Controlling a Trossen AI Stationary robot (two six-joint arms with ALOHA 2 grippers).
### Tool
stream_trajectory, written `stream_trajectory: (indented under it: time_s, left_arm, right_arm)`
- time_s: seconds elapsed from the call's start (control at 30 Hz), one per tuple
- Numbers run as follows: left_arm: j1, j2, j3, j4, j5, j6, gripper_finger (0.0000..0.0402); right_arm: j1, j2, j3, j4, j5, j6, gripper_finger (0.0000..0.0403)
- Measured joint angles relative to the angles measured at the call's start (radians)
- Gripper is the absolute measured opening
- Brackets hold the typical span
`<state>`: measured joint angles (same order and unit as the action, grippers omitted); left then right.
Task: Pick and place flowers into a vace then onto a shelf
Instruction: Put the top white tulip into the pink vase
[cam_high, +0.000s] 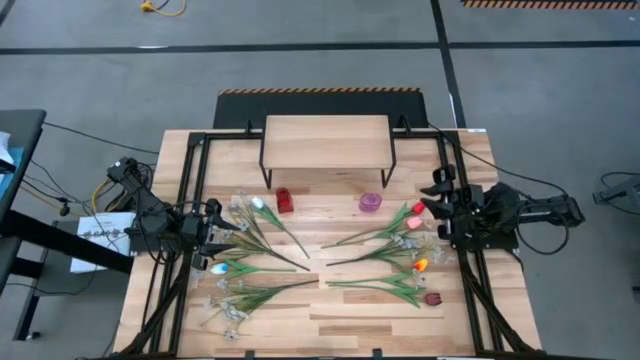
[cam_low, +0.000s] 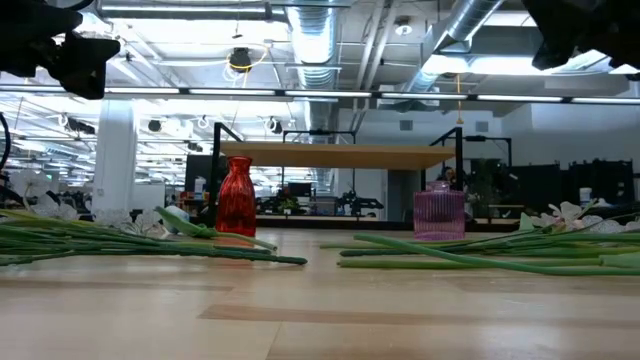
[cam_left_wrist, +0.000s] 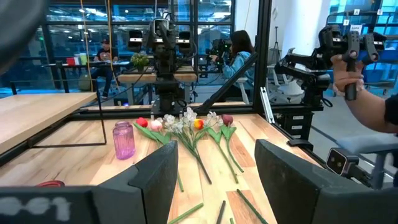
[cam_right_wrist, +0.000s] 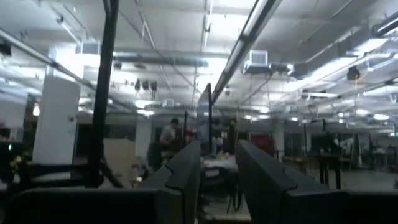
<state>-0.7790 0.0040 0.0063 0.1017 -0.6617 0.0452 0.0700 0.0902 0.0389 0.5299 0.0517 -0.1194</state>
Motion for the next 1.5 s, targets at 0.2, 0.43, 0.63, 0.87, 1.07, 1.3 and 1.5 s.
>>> stream_trajectory:
  time_s: [0.2, 0.43, 0.63, 0.87, 1.07, 1.3, 1.5]
  left_arm:
    - [0.0, 0.0, 0.0, 0.057, 0.0, 0.016, 0.0204]
    - [0.0, 0.0, 0.0, 0.071, -0.002, 0.004, 0.0204]
    - [0.0, 0.0, 0.0, 0.071, -0.002, 0.001, 0.0204]
    - [0.0, 0.0, 0.0, 0.072, -0.002, 0.0, 0.0204]
    - [0.0, 0.0, 0.0, 0.073, 0.002, -0.059, 0.0204]
    - [0.0, 0.0, 0.0, 0.074, 0.003, -0.124, 0.0204]
    - [0.0, 0.0, 0.0, 0.093, 0.003, -0.124, 0.0204]
  right_arm:
    - [0.002, 0.303, 0.14, -0.061, 0.002, 0.019, 0.0108]
    - [0.002, 0.642, 0.404, -0.3, 0.002, -0.001, 0.0126]
    - [0.019, 0.824, 0.596, -0.524, 0.0, -0.005, 0.0134]
    - [0.078, 0.982, 0.757, -0.636, 0.038, -0.004, 0.0133]
    - [0.13, 1.11, 0.849, -0.644, 0.15, 0.053, 0.0139]
    - [0.188, 1.235, 0.948, -0.698, 0.287, 0.199, 0.0139]
    - [0.228, 1.302, 1.001, -0.74, 0.347, 0.326, 0.0144]
